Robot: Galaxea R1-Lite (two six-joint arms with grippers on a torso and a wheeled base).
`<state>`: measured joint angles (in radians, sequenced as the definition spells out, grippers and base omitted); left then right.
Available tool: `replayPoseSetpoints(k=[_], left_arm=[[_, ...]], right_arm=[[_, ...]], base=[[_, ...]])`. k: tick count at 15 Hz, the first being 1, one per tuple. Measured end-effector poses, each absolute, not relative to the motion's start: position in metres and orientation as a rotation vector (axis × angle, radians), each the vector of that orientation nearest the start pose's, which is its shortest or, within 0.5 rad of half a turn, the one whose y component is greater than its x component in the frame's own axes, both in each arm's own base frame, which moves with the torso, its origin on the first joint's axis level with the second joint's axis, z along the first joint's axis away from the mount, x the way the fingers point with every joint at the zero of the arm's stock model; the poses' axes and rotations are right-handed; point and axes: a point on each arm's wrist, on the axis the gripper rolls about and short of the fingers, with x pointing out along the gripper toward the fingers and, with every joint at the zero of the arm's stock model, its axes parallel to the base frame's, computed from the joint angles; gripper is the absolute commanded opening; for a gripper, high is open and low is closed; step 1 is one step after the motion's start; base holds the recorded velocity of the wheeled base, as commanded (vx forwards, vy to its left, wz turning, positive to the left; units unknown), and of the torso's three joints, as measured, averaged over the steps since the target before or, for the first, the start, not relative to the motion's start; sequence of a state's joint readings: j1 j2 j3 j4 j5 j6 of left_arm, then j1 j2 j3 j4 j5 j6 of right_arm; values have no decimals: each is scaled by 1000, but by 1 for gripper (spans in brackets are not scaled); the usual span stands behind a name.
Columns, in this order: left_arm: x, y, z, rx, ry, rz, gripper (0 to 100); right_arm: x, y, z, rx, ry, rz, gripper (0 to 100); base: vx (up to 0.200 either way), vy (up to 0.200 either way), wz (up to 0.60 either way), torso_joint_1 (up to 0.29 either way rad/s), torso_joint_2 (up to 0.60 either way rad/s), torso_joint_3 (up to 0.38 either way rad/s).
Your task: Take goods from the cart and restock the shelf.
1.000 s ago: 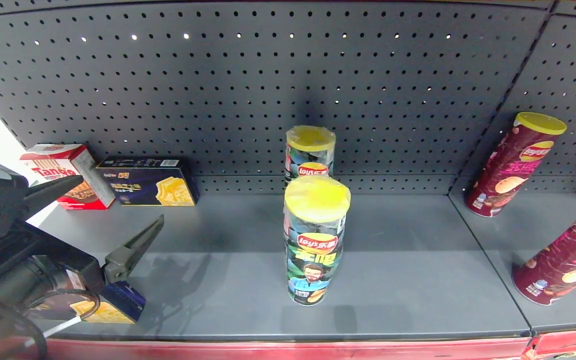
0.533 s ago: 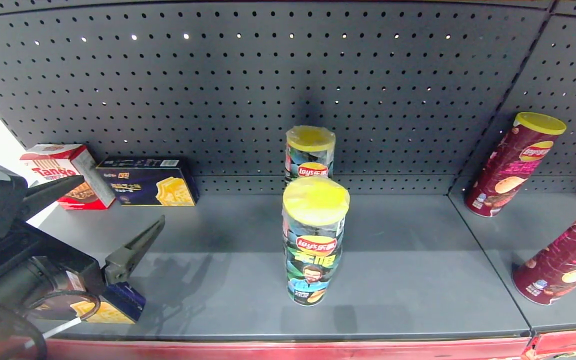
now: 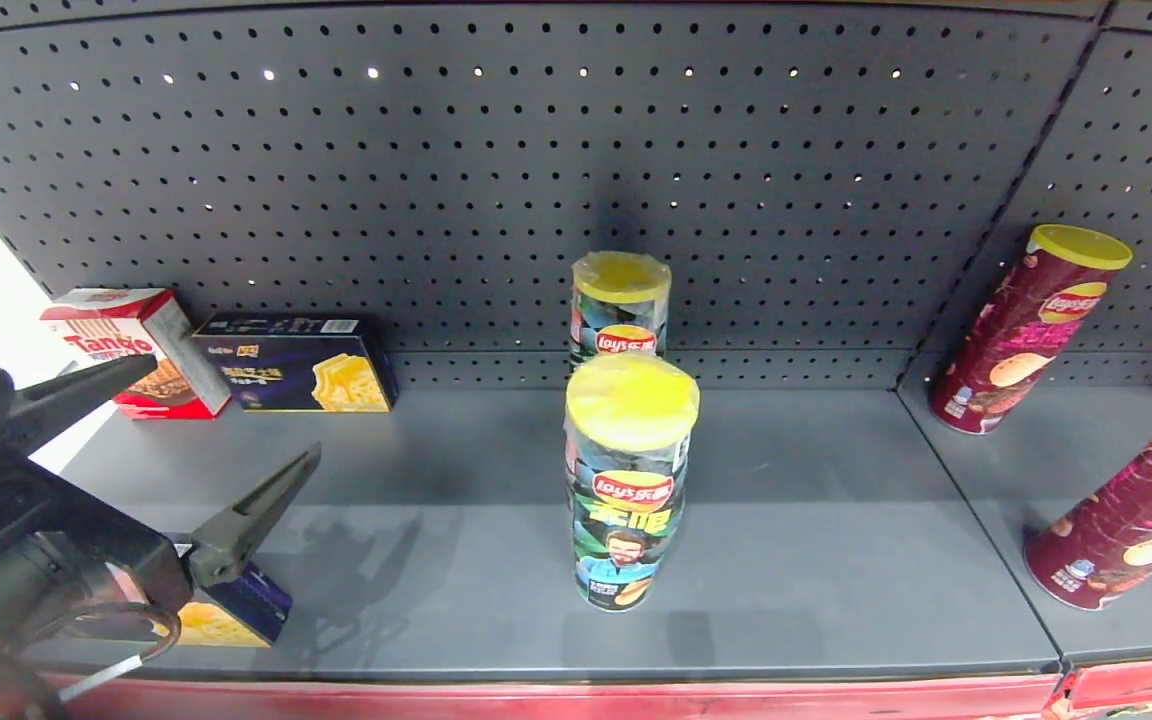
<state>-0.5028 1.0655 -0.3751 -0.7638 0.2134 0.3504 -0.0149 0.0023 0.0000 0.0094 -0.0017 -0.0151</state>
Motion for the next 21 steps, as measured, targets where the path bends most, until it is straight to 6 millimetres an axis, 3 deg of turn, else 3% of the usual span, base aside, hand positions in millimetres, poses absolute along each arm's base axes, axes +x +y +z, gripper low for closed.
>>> replayPoseSetpoints(k=[3, 9, 13, 15, 21], left_arm=[[107, -57, 211, 327, -142, -292, 100], [38, -12, 163, 336, -125, -212, 100], [-6, -1, 102, 293, 11, -143, 100], [-16, -2, 87, 259, 3, -110, 100], [-23, -3, 83, 257, -79, -113, 100]], right_arm=[[-23, 0, 75, -15, 11, -16, 100], [-23, 0, 75, -15, 11, -17, 100], [-23, 0, 75, -15, 11, -17, 100], [-23, 0, 75, -15, 11, -17, 100], [-23, 0, 75, -15, 10, -17, 100]], base=[[0, 0, 0, 0, 0, 0], [0, 0, 0, 0, 0, 0], [0, 0, 0, 0, 0, 0], [0, 0, 0, 0, 0, 0], [0, 0, 0, 0, 0, 0]])
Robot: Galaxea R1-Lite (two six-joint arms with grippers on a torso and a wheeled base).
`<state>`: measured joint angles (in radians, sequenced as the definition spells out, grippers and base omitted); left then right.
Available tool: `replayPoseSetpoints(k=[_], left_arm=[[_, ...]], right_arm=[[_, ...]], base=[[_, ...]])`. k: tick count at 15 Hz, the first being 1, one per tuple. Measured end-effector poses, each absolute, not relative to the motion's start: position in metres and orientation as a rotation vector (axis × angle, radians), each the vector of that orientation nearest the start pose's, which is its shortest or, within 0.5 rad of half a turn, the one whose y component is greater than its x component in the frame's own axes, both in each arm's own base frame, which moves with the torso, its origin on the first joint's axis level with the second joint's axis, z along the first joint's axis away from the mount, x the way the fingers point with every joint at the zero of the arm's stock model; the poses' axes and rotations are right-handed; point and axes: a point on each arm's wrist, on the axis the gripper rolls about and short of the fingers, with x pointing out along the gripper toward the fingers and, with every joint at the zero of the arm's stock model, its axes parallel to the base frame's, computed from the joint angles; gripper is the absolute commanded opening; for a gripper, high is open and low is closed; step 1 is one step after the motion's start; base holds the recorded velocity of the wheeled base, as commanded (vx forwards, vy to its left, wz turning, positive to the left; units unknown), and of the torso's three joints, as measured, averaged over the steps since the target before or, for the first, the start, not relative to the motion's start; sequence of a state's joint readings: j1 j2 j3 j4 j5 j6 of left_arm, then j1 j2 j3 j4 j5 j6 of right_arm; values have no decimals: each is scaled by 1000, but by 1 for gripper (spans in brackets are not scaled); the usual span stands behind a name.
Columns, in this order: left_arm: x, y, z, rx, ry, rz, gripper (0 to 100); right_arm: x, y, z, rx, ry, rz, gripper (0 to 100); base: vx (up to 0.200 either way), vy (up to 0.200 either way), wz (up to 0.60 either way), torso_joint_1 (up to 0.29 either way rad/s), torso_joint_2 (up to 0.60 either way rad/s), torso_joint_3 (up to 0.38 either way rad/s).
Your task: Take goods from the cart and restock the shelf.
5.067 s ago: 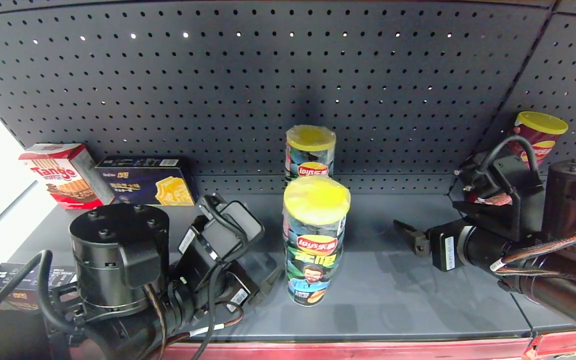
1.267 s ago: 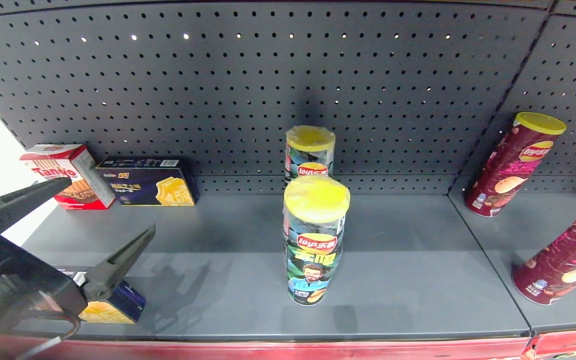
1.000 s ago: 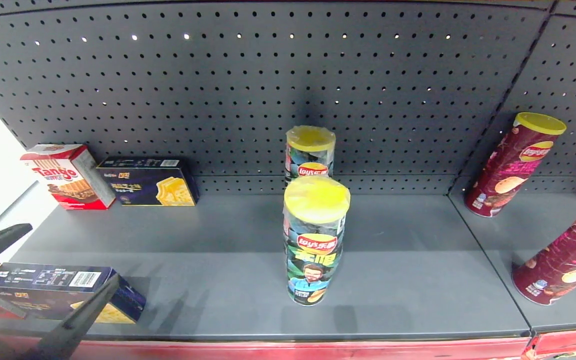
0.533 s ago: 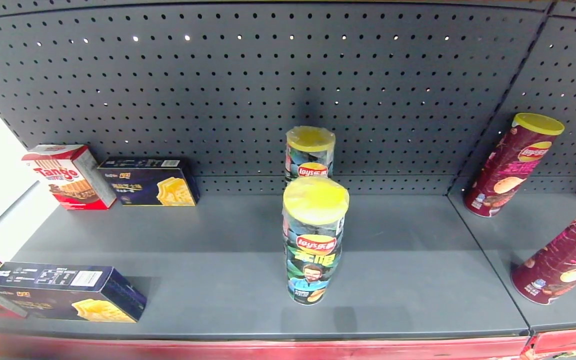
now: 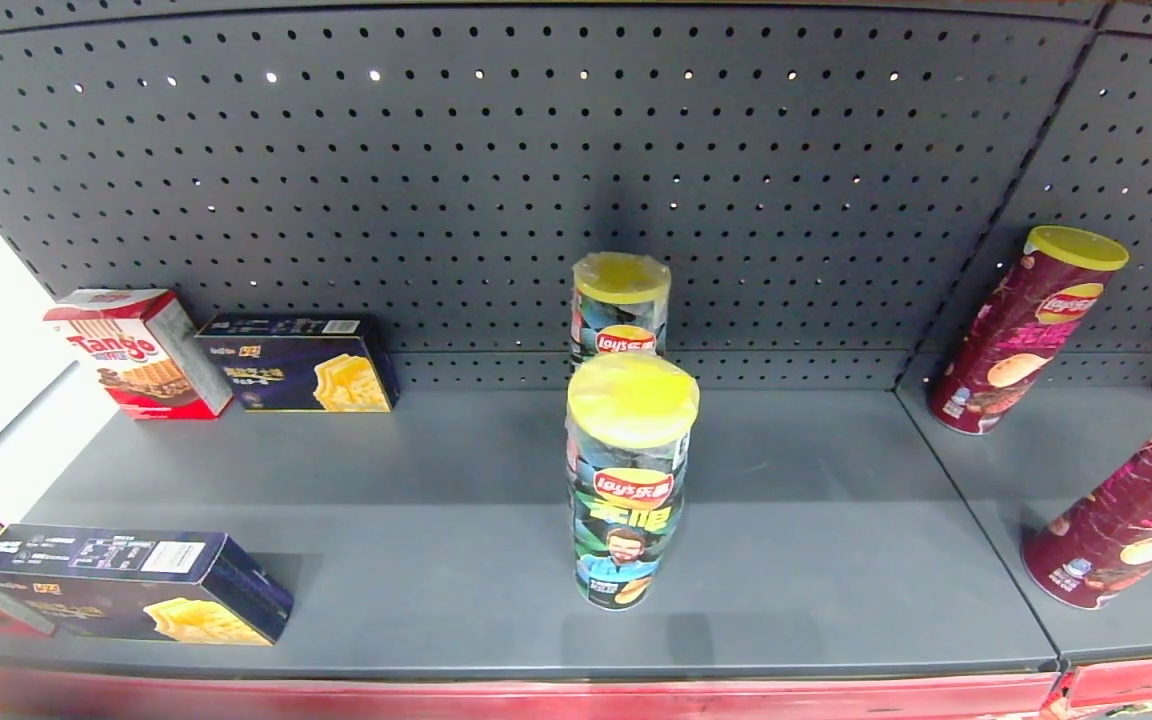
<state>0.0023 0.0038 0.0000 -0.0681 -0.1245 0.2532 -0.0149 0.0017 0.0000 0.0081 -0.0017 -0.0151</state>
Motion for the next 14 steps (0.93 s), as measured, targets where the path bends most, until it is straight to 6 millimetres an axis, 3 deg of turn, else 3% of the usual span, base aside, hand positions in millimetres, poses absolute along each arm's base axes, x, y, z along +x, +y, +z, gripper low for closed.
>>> replayPoseSetpoints(k=[4, 7, 10, 14], left_arm=[[-24, 3, 80, 239, -16, 148, 100], [-24, 1, 80, 73, -15, 38, 100], [-25, -4, 81, 85, -25, -161, 100], [-24, 0, 78, 113, -12, 7, 100]], right_arm=[[-23, 0, 75, -15, 11, -17, 100], [-23, 0, 75, -15, 11, -17, 100], [-23, 0, 75, -16, 11, -15, 100], [-23, 0, 75, -15, 11, -15, 100]], base=[[0, 0, 0, 0, 0, 0], [0, 0, 0, 0, 0, 0], [0, 0, 0, 0, 0, 0], [0, 0, 0, 0, 0, 0]])
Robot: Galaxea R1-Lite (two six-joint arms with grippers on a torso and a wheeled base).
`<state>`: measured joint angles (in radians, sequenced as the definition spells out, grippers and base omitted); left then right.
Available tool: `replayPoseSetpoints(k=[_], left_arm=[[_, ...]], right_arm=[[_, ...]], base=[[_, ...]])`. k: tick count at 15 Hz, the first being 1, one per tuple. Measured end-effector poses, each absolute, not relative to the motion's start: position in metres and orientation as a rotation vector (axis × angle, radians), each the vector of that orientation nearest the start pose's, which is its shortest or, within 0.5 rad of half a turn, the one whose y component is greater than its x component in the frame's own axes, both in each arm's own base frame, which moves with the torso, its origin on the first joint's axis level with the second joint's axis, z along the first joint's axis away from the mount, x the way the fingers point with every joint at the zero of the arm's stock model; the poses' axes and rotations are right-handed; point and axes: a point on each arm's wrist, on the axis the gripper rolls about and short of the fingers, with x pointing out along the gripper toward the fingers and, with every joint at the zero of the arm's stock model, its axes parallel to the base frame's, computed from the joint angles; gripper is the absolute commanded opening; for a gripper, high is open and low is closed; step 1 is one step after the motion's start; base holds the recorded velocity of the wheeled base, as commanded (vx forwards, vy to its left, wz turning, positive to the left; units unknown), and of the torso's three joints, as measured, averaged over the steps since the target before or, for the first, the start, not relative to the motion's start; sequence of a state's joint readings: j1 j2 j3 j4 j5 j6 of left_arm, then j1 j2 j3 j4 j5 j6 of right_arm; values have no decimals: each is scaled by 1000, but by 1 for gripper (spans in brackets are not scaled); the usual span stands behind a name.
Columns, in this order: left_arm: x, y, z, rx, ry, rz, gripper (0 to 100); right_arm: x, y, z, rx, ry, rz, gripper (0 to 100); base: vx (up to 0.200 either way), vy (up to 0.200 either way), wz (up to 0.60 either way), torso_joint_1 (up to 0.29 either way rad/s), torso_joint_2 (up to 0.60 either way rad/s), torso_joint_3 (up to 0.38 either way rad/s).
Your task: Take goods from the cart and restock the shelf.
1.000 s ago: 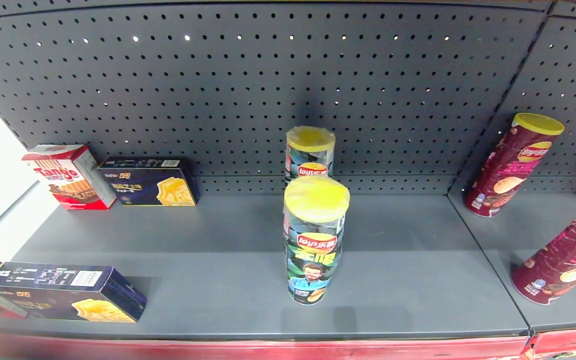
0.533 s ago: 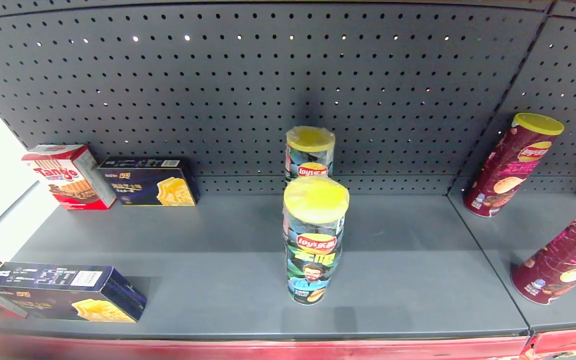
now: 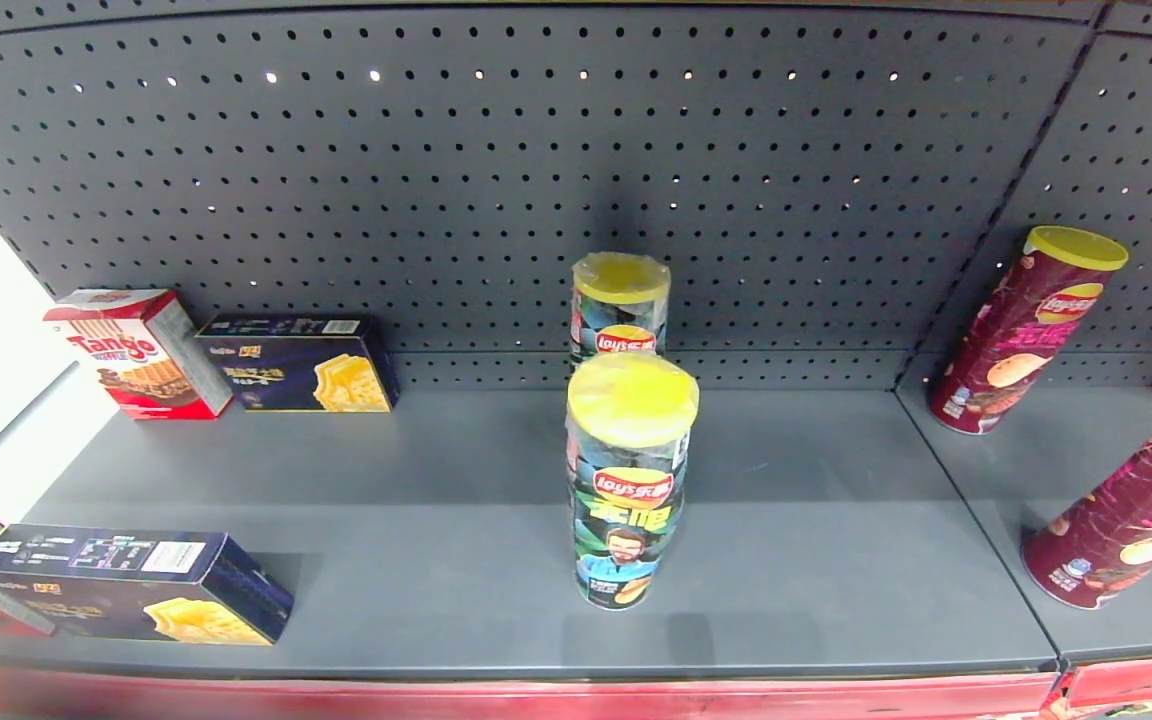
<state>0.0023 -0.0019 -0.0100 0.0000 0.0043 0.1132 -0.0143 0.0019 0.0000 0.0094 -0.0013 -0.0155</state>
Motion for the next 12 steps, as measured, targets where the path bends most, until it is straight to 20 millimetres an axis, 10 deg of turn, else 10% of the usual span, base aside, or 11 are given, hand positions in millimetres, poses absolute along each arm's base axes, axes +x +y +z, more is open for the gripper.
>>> replayPoseSetpoints(k=[12], left_arm=[[-23, -2, 75, 35, -1, -72, 100]], right_arm=[[-23, 0, 75, -15, 12, -15, 100]], base=[[0, 0, 0, 0, 0, 0]])
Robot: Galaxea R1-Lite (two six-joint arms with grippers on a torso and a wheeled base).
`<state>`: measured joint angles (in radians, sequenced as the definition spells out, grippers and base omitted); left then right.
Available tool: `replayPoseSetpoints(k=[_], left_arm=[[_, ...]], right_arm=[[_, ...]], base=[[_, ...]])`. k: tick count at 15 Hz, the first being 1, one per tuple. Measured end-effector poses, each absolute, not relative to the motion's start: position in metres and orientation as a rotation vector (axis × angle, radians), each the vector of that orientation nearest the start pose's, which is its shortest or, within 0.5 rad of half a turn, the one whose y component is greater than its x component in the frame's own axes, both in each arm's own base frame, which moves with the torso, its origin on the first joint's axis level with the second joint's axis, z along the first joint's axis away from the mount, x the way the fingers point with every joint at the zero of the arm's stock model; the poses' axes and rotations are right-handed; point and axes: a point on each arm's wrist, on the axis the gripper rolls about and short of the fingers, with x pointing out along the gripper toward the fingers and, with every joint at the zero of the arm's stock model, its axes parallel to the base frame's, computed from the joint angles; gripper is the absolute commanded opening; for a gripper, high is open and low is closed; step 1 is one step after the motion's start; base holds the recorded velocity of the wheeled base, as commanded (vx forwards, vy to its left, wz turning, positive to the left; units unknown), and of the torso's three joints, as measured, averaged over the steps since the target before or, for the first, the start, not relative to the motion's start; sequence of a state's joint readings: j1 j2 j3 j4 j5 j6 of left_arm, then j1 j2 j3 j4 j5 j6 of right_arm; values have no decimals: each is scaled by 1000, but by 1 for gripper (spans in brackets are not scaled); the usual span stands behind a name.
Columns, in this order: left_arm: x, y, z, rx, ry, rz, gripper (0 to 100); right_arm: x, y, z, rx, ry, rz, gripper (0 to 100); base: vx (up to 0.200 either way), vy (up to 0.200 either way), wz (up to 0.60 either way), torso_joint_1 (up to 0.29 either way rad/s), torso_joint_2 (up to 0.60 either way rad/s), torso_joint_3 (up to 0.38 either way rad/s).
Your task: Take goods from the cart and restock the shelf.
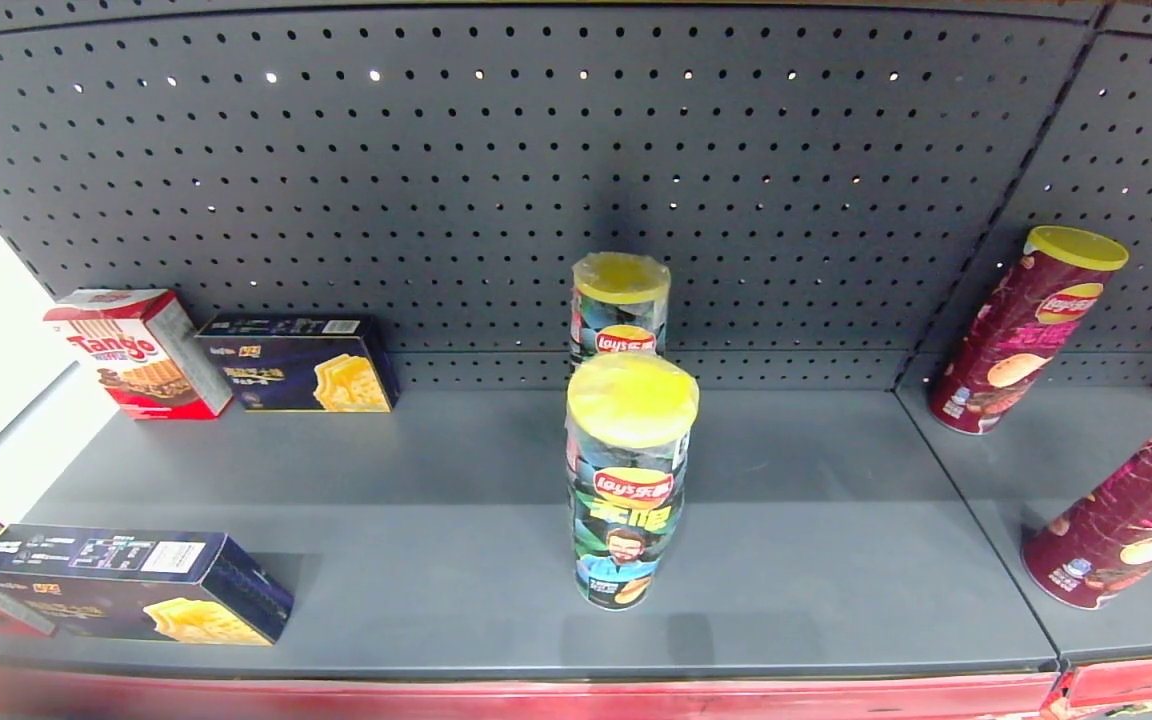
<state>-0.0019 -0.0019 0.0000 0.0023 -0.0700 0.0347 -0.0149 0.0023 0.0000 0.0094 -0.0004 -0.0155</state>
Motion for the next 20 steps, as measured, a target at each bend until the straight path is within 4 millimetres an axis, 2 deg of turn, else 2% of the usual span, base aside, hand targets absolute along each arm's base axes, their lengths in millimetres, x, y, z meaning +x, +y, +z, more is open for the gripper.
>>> replayPoseSetpoints(k=[13, 15, 20], left_arm=[[-23, 0, 75, 23, 0, -12, 100], [-23, 0, 75, 28, 0, -4, 100], [-23, 0, 75, 6, -1, -9, 100]], right_arm=[[-23, 0, 75, -14, 11, -26, 100], [-23, 0, 75, -15, 11, -27, 100], [-23, 0, 75, -15, 11, -26, 100]], base=[[0, 0, 0, 0, 0, 0], [-200, 0, 0, 2, 2, 2], [0, 0, 0, 0, 0, 0]])
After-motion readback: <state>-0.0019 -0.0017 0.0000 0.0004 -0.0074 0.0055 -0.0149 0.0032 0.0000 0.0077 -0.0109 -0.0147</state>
